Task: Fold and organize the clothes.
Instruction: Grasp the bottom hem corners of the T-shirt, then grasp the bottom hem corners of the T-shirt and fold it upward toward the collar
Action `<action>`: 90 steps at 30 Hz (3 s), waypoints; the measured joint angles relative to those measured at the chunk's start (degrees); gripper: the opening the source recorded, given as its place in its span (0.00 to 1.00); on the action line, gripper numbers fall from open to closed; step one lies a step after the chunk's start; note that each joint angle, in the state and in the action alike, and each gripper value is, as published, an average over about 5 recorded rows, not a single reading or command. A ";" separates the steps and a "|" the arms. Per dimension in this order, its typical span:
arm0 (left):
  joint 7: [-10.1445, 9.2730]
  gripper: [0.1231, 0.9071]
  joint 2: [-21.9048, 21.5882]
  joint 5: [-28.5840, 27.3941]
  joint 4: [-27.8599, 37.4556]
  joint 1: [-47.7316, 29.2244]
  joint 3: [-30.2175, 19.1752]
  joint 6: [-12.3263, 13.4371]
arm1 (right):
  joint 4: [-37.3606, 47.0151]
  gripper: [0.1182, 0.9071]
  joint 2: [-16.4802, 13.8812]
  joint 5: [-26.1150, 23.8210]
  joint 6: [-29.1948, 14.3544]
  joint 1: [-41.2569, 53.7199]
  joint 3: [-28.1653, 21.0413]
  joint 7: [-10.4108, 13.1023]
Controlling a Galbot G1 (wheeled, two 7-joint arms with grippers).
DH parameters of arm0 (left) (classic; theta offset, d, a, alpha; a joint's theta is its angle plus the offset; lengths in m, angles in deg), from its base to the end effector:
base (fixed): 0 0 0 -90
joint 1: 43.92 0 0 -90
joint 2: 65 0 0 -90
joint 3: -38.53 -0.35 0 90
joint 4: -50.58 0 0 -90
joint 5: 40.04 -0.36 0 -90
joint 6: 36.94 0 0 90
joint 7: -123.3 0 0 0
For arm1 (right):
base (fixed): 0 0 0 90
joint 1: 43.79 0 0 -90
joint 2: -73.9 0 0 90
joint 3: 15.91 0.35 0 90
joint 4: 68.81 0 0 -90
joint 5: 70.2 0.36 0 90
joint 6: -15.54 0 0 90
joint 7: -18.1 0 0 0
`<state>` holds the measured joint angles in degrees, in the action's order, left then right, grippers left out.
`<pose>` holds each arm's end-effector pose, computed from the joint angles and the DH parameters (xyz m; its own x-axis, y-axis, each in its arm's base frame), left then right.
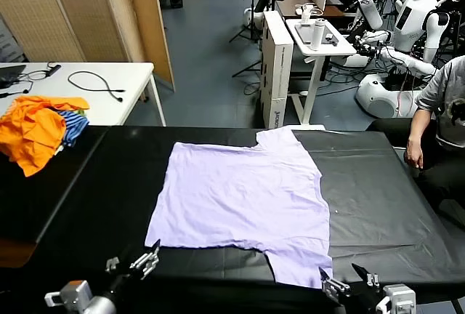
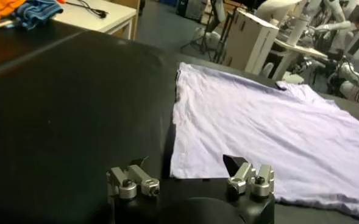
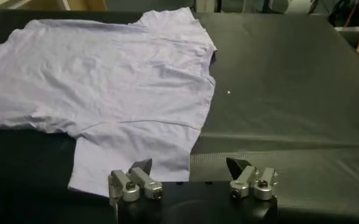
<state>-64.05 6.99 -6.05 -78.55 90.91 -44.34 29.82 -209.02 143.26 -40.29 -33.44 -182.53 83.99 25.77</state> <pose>0.1217 0.0709 -0.2706 -0.8644 0.0763 0.4970 -0.0375 0.9759 -0.2149 0.1086 -0.0629 -0.2067 -0.7590 -0.0977 0.6437 -0.0692 0.9952 0.0695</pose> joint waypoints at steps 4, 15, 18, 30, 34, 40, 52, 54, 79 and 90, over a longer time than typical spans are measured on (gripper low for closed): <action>0.04 1.00 0.18 -0.12 0.80 -0.35 -0.07 0.14 | 0.54 0.96 0.04 0.20 -0.73 0.49 -0.10 -0.21; 0.09 1.00 0.57 -0.34 3.07 -1.18 -0.26 0.79 | 2.58 0.68 0.43 0.57 -1.86 0.89 -0.18 -0.48; 0.16 1.00 0.56 -0.42 3.44 -1.28 -0.26 0.99 | 3.14 0.64 0.52 0.71 -2.10 1.10 -0.24 -0.57; 0.59 0.60 0.64 -1.46 3.63 -0.87 -0.24 1.23 | 4.45 0.24 0.64 0.66 -2.70 1.38 -0.44 -0.92; 1.16 0.29 0.70 -2.19 3.59 -0.60 -0.41 1.22 | 4.44 0.08 0.64 0.52 -3.00 1.18 -0.47 -1.07; 1.49 0.03 0.61 -2.92 3.56 -0.32 -0.43 1.29 | 3.32 0.03 0.61 0.62 -3.17 0.49 -0.50 -0.86; 0.93 0.03 -0.63 -3.61 0.78 2.49 1.07 1.30 | -2.21 0.03 0.30 1.59 0.26 -3.72 -1.10 1.36; 0.79 0.03 -0.80 -3.56 0.10 3.29 1.49 1.26 | -3.05 0.03 0.29 1.63 0.63 -4.79 -1.39 1.54; -1.58 0.03 0.71 -2.67 -2.07 -0.67 2.33 2.94 | 3.04 0.03 -2.15 9.74 -4.31 11.36 -2.17 1.28; -2.40 0.03 0.57 -3.03 3.65 -11.44 0.72 3.40 | 15.11 0.03 -3.56 10.01 -5.48 28.24 -7.20 2.97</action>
<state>-66.46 7.55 -9.08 -74.89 79.47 -43.63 33.22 -193.91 139.70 -30.27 -38.91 -154.29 76.80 28.74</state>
